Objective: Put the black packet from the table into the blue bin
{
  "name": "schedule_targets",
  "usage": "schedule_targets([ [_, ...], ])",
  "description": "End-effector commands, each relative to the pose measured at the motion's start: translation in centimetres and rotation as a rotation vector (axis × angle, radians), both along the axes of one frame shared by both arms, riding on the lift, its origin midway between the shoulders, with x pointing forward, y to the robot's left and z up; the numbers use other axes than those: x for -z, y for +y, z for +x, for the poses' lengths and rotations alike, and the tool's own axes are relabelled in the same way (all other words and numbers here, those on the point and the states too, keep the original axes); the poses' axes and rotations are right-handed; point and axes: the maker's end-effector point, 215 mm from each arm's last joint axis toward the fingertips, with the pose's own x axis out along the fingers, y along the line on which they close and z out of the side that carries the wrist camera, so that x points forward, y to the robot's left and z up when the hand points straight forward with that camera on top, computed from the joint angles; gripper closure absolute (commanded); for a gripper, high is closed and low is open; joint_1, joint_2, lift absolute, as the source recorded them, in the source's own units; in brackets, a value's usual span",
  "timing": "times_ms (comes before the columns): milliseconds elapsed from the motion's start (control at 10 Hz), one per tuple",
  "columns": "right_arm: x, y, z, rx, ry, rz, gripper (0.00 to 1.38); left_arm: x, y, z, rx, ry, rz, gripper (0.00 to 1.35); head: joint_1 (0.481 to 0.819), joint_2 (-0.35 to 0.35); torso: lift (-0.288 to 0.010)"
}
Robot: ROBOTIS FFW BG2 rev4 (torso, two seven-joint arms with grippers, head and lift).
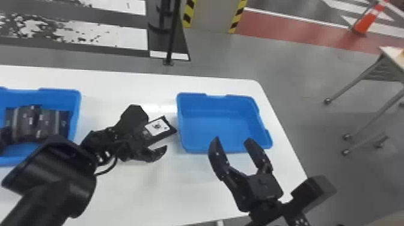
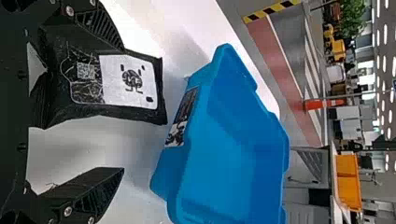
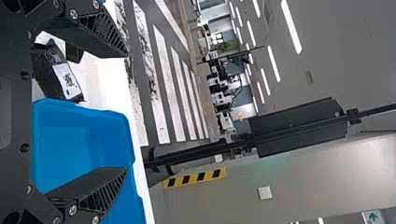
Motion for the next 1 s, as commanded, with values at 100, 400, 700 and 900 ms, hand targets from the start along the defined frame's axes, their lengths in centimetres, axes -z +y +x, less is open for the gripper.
schedule_targets([
  [100, 0.0, 0.2, 0.1, -0.005, -0.002, 0.002, 0.15, -1.2, 1.1, 1.9, -0.054, -0.019, -0.011, 0.12, 0.695, -0.297, -0.11],
  [400, -0.2, 0.2, 0.2, -0.007, -0.008, 0.004, 0.15, 1.0, 1.8, 1.6, -0.08, 0.048, 0.03, 0.13, 0.695, -0.275, -0.11],
  [700, 0.0, 0.2, 0.2, -0.007, -0.003, 0.008, 0.15, 2.1, 2.5, 1.9, -0.108, 0.078, 0.049, 0.39, 0.695, -0.264, -0.11],
  [900, 0.0, 0.2, 0.2, -0.007, -0.003, 0.01, 0.15, 2.1, 2.7, 1.9, -0.105, 0.065, 0.051, 1.1, 0.695, -0.26, -0.11],
])
